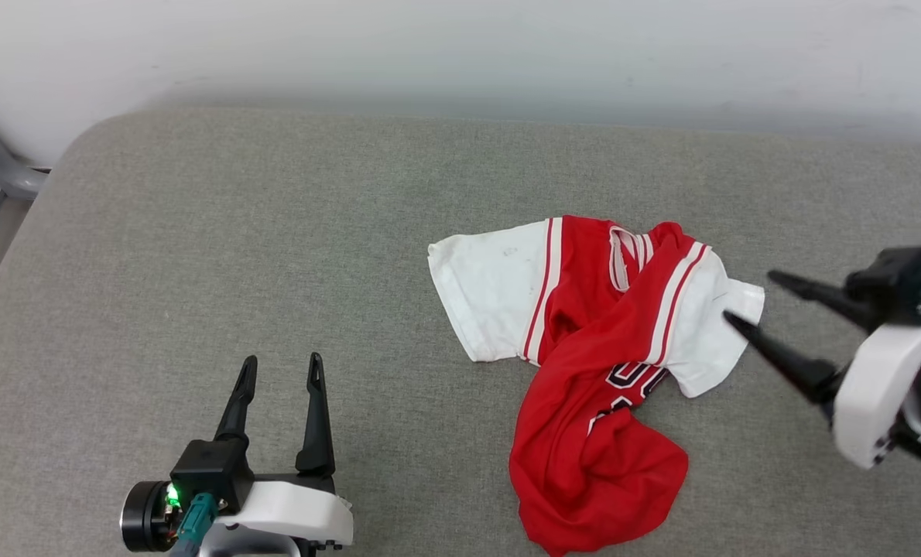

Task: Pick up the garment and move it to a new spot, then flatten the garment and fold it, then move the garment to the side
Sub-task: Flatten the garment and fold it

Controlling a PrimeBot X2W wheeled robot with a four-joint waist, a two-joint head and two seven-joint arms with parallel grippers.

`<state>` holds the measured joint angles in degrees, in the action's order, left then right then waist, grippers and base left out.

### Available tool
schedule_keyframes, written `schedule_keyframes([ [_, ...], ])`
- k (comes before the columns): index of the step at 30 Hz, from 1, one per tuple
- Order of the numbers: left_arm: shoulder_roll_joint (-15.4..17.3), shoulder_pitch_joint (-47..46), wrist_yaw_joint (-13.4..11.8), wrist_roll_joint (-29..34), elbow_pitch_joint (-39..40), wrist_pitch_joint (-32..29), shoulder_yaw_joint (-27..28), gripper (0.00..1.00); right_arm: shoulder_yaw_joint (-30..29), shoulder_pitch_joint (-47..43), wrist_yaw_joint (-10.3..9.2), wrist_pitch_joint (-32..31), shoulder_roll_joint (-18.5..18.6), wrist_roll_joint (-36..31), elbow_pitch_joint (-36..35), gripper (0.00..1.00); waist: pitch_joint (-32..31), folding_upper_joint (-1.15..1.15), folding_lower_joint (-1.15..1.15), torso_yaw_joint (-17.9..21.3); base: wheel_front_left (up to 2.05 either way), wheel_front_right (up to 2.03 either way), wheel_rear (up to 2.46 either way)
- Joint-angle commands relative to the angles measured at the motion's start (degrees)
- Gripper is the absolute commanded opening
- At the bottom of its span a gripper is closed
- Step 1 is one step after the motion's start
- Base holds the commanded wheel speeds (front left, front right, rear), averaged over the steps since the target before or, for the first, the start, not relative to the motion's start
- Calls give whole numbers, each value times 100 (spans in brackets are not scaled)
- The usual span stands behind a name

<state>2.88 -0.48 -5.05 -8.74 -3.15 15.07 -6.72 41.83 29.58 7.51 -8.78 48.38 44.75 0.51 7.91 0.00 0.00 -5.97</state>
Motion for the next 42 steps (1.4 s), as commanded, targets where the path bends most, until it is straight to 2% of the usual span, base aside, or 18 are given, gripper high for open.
schedule_keyframes([
  [1, -1, 14, 27, 59, 29, 15, 14, 100, -299, -88, -4, -100, 26, -75, -4, 100, 29, 0, 0, -5, 0, 0, 0],
  [6, -1, -117, 61, 99, 78, 15, 2, 100, -1164, 197, -5, -644, 152, -410, 183, 100, 185, 0, 0, -37, 0, 0, 0],
  [9, -2, -178, 89, 92, 82, 15, -39, 100, -1390, 361, -5, -1209, 233, -447, 342, 100, 306, 0, 0, -89, 0, 0, 0],
  [12, -1, -274, 78, 44, 81, 15, -113, 100, -1352, 576, -6, -1953, 375, -289, 443, 100, 430, 0, 0, -171, 0, 0, 0],
  [13, -1, -274, 78, 44, 81, 15, -113, 100, -1352, 576, -6, -1953, 375, -289, 443, 100, 430, 0, 0, -171, 0, 0, 0],
  [16, -2, -357, 52, -4, 92, 15, -174, 100, -1238, 789, -5, -2796, 470, -9, 552, 100, 574, 0, 0, -251, 0, 0, 0],
  [20, -2, -471, 28, -51, 119, 15, -280, 100, -1119, 1094, -5, -3780, 369, 216, 830, 100, 771, 0, 0, -380, 0, 0, 0],
  [23, -3, -567, 2, -76, 144, 15, -331, 100, -1003, 1275, -5, -4214, 203, 176, 1051, 100, 934, 0, 0, -467, 0, 0, 0],
  [28, -3, -732, -25, -100, 176, 15, -443, 100, -824, 1444, -5, -4498, -116, -1, 1466, 100, 1207, 0, 0, -611, 0, 0, 0],
  [33, -2, -862, -55, -149, 164, 15, -480, 100, -599, 1391, -4, -4281, -394, -185, 1954, 100, 1400, 0, 0, -714, 0, 0, 0],
  [38, -2, -899, -107, -166, 159, 15, -461, 100, -303, 1120, -1, -3963, -612, -82, 2218, 100, 1448, 0, 0, -709, 0, 0, 0],
  [39, -2, -887, -114, -166, 154, 15, -449, 100, -260, 1108, 0, -3880, -591, -62, 2227, 67, 1442, 0, 0, -693, 0, 0, 0],
  [40, -3, -868, -125, -165, 144, 15, -438, 100, -246, 1124, 5, -3771, -561, -46, 2218, 13, 1428, 0, 0, -669, 0, 0, 0],
  [41, -2, -849, -135, -163, 133, 15, -428, 100, -255, 1158, 4, -3657, -513, -7, 2216, 0, 1408, 0, 0, -643, 0, 0, 0],
  [42, -2, -831, -139, -163, 121, 15, -418, 100, -279, 1199, 3, -3549, -454, 30, 2203, 0, 1380, 0, 0, -613, 0, 0, 0],
])
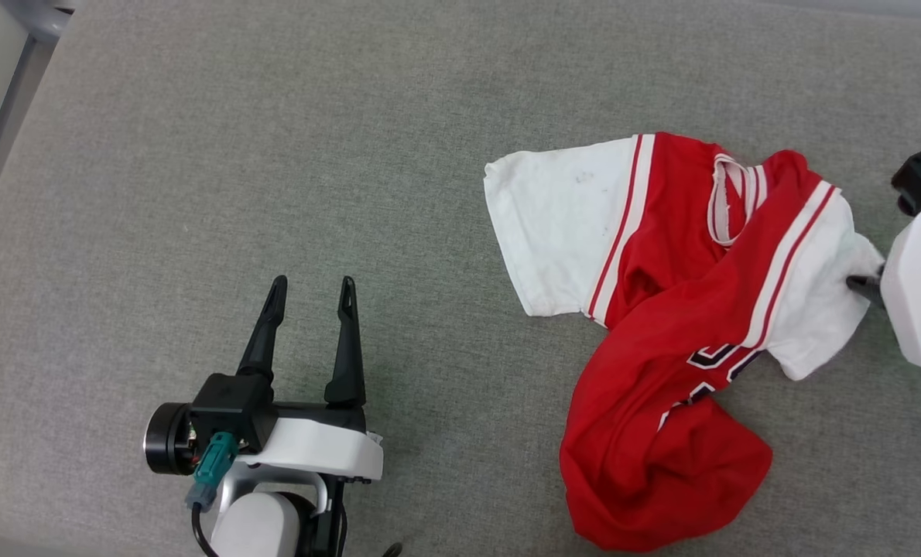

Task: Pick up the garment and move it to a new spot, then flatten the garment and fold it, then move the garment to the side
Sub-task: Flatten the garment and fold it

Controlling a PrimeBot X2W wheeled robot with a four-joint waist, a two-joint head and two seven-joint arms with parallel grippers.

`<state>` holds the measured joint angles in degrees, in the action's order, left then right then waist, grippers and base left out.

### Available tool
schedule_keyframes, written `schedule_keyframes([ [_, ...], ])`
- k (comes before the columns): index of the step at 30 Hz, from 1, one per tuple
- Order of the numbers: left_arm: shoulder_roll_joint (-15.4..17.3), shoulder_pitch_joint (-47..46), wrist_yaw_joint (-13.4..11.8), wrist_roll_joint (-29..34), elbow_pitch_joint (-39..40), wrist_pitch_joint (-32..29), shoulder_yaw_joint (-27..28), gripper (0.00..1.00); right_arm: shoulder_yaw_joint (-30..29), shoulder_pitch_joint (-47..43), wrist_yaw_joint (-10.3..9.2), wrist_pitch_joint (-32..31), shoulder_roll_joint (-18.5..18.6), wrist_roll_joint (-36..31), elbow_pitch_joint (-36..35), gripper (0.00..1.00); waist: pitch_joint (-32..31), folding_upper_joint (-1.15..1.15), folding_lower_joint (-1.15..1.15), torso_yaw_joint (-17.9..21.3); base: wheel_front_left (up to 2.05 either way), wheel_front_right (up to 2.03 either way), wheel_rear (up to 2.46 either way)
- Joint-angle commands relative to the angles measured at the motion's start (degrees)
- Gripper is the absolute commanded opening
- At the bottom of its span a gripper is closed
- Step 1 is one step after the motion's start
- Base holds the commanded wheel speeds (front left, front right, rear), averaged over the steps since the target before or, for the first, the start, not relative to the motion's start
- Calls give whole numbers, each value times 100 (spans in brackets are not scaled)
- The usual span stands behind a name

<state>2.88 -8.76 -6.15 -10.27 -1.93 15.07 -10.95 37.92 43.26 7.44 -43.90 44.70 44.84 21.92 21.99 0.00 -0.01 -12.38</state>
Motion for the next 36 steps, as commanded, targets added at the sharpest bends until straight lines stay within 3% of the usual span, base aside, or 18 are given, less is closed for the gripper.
schedule_keyframes([
  [1, -2, 6, -25, -6, -14, 15, 19, 100, 76, -105, 2, 99, 3, 34, 27, 0, -58, 0, 1, 59, 0, 0, 0],
  [8, -1, 149, -9, 52, -16, 15, 130, 100, -212, -183, 1, 629, 695, 415, -229, 0, -320, 0, 1, 294, 0, 0, 0],
  [16, -1, 114, 96, 106, 30, 15, 208, 100, -610, -842, 1, 568, 1419, 633, 154, 0, -272, 0, 1, 394, 0, 0, 0],
  [24, -2, 26, 136, 165, -16, 15, 217, 100, -1119, -1255, 2, 821, 997, 542, 1414, 0, -227, 0, 1, 309, 0, 0, 0],
  [26, -2, 69, 134, 194, -30, 15, 260, 100, -1174, -1200, 3, 1039, 814, 432, 1474, 100, -286, 0, 1, 336, 0, 0, 0],
  [31, -2, 109, 224, 289, -60, 15, 384, 100, -1366, -1007, 0, 1697, 679, 223, 1387, 100, -537, 0, 1, 460, 0, 0, 0],
  [36, 79, -51, 418, 433, -35, 15, 685, 100, -1486, -870, 1, 2549, 605, -184, 802, 100, -752, 0, 1, 721, 0, 0, 0],
])
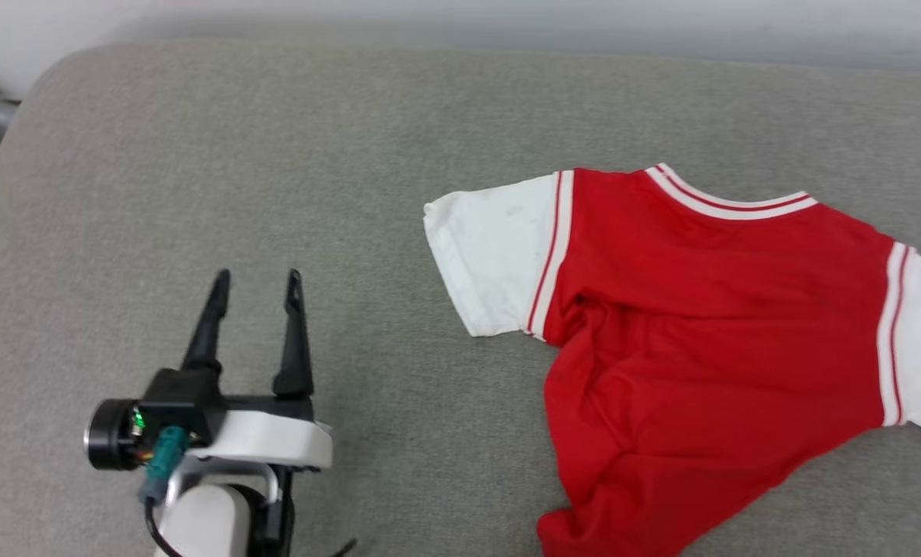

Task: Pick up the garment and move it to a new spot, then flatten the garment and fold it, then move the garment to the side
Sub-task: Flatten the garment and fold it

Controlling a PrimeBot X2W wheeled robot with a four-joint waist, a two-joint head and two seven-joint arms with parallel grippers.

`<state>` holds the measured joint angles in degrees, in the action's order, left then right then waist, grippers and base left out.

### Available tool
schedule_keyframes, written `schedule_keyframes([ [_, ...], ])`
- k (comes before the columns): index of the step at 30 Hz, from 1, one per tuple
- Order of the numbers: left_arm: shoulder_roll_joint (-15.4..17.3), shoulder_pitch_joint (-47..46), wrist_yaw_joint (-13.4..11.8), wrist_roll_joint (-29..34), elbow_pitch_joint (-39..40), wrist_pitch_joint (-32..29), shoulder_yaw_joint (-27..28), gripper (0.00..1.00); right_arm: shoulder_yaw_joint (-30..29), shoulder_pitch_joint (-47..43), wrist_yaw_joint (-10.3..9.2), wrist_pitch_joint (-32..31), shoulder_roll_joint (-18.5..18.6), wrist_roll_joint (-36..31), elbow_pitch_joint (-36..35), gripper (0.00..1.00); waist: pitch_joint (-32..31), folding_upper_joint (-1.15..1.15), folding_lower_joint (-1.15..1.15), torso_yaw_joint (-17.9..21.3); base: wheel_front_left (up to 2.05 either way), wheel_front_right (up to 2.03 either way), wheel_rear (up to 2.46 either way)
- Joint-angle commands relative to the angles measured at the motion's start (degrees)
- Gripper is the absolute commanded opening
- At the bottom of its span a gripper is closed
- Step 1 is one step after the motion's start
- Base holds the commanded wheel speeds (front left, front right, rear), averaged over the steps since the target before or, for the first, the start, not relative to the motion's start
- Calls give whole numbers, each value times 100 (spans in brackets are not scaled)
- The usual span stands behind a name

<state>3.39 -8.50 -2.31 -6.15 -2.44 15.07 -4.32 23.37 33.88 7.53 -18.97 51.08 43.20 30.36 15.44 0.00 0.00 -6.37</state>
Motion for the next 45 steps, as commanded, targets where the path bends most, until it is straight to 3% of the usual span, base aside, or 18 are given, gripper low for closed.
schedule_keyframes([
  [1, 62, -132, 86, 40, 20, 15, 69, 100, -102, 91, -8, 240, -95, -99, -182, 100, -128, 0, 0, 175, 0, 0, 0],
  [5, 237, -439, 429, -3, -27, 14, 245, 100, -296, 25, -7, 856, -367, -542, -797, 100, -220, 0, 0, 402, 0, 0, 0],
  [10, 522, -976, 707, 53, -232, 15, 247, 100, -870, -241, -8, 1499, -978, -1241, -1475, 100, -266, 0, 0, 624, 0, 0, 0],
  [11, 769, -1700, 839, -80, -618, -101, 188, 100, -1517, -762, -8, 1991, -1795, -1962, -2122, 100, -253, 0, 0, 816, 0, 0, 0],
  [14, 922, -2181, 904, -178, -748, -418, 52, 100, -1798, -1148, -8, 2110, -2223, -2290, -2504, 100, -201, 0, 0, 909, 0, 0, 0],
  [19, 1231, -3005, 968, -554, -1011, -1437, -366, 100, -2046, -1726, -8, 2125, -2706, -2630, -3027, 100, -82, 0, 0, 1076, 0, 0, 0],
  [24, 1667, -3740, 973, -1315, -1300, -2710, -1129, 100, -2111, -2122, -8, 2074, -2999, -2737, -3316, 100, 90, 0, 0, 1246, 0, 0, 0],
  [25, 1667, -3740, 973, -1315, -1300, -2710, -1129, 100, -2111, -2122, -8, 2074, -2999, -2737, -3316, 100, 90, 0, 0, 1246, 0, 0, 0],
  [34, 2535, -4707, 972, -3035, -1577, -5334, -2816, 100, -2143, -2236, -7, 2125, -3230, -2785, -3459, 100, 483, 0, 0, 1479, 0, 0, 0],
  [39, 2781, -5001, 972, -3714, -1916, -6313, -3269, 100, -2140, -2098, -7, 2105, -3222, -2796, -3540, 100, 736, 0, 0, 1573, 0, 0, 0],
  [45, 2967, -5187, 973, -3925, -2399, -6921, -3727, 100, -2146, -1932, -7, 2107, -3234, -2803, -3572, 100, 985, 0, 0, 1652, 0, 0, 0],
])
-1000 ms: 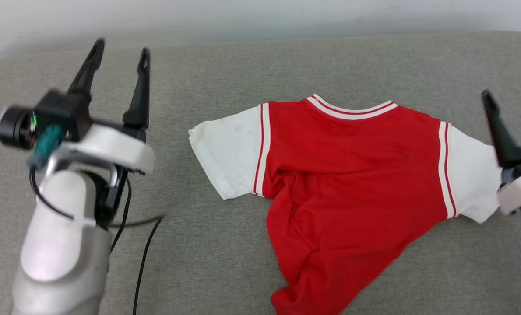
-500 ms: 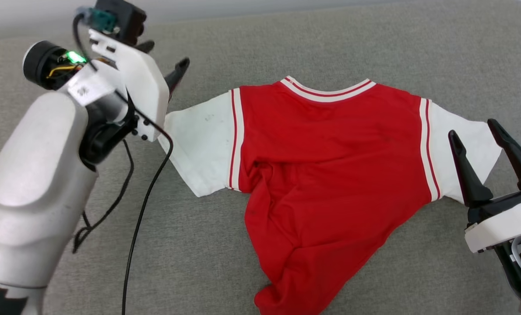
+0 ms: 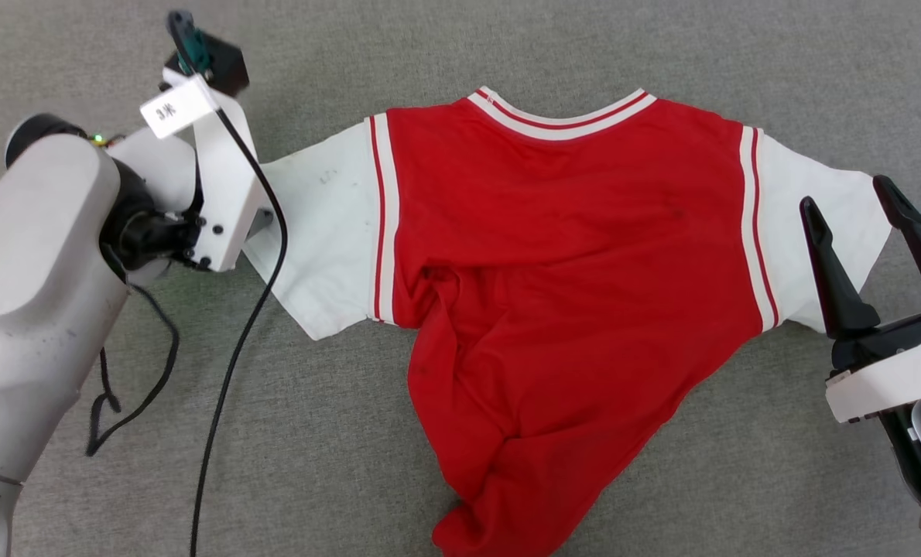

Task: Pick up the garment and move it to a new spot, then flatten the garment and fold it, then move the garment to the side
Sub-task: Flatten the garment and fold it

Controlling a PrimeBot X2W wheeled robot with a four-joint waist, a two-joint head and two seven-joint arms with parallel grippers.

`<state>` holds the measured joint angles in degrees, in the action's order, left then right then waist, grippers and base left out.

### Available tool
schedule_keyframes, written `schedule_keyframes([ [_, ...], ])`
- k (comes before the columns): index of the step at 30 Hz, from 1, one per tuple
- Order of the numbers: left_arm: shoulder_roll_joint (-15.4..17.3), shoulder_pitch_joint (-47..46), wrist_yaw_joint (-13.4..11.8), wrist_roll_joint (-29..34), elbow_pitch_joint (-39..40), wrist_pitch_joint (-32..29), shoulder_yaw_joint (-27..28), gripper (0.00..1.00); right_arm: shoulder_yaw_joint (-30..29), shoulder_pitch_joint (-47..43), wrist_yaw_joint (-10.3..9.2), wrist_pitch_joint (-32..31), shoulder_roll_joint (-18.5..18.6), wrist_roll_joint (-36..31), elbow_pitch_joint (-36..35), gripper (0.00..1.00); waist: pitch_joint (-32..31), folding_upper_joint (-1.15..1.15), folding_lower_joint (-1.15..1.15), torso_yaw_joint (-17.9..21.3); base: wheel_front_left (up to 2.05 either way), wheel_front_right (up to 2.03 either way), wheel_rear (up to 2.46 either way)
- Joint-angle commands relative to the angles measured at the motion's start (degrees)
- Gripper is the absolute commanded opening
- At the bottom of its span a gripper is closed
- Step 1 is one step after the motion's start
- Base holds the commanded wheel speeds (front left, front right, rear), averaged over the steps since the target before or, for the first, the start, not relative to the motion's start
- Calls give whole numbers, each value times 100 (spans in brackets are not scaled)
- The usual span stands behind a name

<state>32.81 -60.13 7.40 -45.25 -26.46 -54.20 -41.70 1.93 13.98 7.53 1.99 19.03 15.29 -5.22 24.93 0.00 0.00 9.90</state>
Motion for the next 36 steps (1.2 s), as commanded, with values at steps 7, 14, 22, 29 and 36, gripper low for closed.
schedule_keyframes([
  [7, 15, 188, 8, -277, -191, -134, -663, 2, 31, 126, -8, 46, -31, -9, 62, 100, 110, 0, 0, -27, 0, 0, 0],
  [14, 281, -92, -6, -528, -205, 448, -648, 0, -43, 21, -8, 29, -13, -5, 165, 100, -83, 0, 0, -256, 0, 0, 0],
  [22, 816, -141, -6, -362, -469, 800, -683, 0, -67, -127, -7, 15, -25, 27, 307, 100, -202, 0, 0, -391, 0, 0, 0],
  [29, 847, 155, -71, -351, -908, 1191, -682, 0, -17, -9, -7, -27, 13, 58, 425, 100, -173, 0, 0, -372, 0, 0, 0],
  [36, 618, 290, -142, -115, -1175, 2203, -658, 100, -109, 143, -8, -123, 181, 93, 491, 100, -371, 0, 0, -433, 0, 0, 0],
])
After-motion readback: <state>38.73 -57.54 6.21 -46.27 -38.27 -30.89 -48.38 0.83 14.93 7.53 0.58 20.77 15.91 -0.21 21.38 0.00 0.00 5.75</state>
